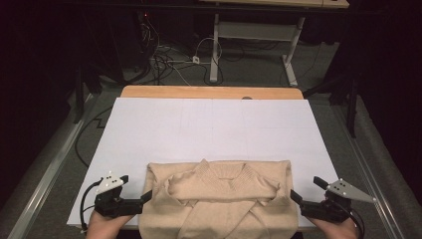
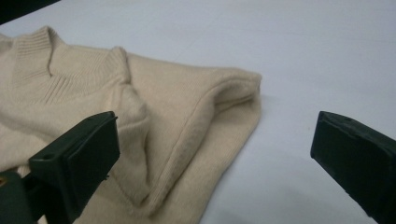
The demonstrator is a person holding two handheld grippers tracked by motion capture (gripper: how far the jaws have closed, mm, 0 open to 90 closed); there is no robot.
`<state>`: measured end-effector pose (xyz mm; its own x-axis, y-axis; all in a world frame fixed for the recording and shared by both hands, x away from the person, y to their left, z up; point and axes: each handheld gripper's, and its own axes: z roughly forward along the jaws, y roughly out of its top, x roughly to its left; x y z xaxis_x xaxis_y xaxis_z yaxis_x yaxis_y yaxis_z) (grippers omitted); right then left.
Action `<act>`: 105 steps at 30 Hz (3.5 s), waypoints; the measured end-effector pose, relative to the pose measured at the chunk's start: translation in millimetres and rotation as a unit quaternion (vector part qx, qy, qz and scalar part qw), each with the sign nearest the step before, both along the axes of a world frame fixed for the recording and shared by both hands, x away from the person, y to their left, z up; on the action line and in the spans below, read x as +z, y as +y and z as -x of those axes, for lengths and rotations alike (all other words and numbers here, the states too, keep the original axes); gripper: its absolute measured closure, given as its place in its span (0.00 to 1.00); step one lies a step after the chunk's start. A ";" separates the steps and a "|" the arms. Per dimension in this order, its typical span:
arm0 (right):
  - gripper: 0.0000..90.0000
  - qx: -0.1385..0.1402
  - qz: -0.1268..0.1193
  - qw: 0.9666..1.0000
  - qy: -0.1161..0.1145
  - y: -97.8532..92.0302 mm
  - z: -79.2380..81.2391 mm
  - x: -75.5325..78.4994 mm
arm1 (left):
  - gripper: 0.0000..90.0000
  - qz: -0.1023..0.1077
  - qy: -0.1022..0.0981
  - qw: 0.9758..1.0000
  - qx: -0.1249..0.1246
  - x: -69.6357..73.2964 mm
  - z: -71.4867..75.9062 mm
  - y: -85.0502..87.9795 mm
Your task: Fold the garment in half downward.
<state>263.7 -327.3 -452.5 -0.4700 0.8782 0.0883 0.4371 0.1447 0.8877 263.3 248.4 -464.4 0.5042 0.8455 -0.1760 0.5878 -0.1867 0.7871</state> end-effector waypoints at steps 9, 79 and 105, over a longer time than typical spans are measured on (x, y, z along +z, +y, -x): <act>0.14 0.000 0.010 1.000 0.018 7.6 -32.4 0.4 | 0.00 -0.014 0.020 1.000 -0.005 2.6 -39.2 -6.5; 0.81 0.029 0.037 0.999 0.021 37.4 -118.1 14.3 | 0.81 -0.043 -0.002 0.998 -0.051 21.6 -121.5 -30.4; 0.67 -0.021 0.036 0.998 0.052 52.1 -212.9 7.3 | 0.57 -0.028 0.014 0.999 -0.004 20.8 -195.6 -29.7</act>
<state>476.6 -275.1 -445.2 -0.4249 0.9025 0.0703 0.5339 0.1872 0.8246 458.9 218.7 -443.6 0.5058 0.8508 -0.1425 0.6085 -0.2348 0.7580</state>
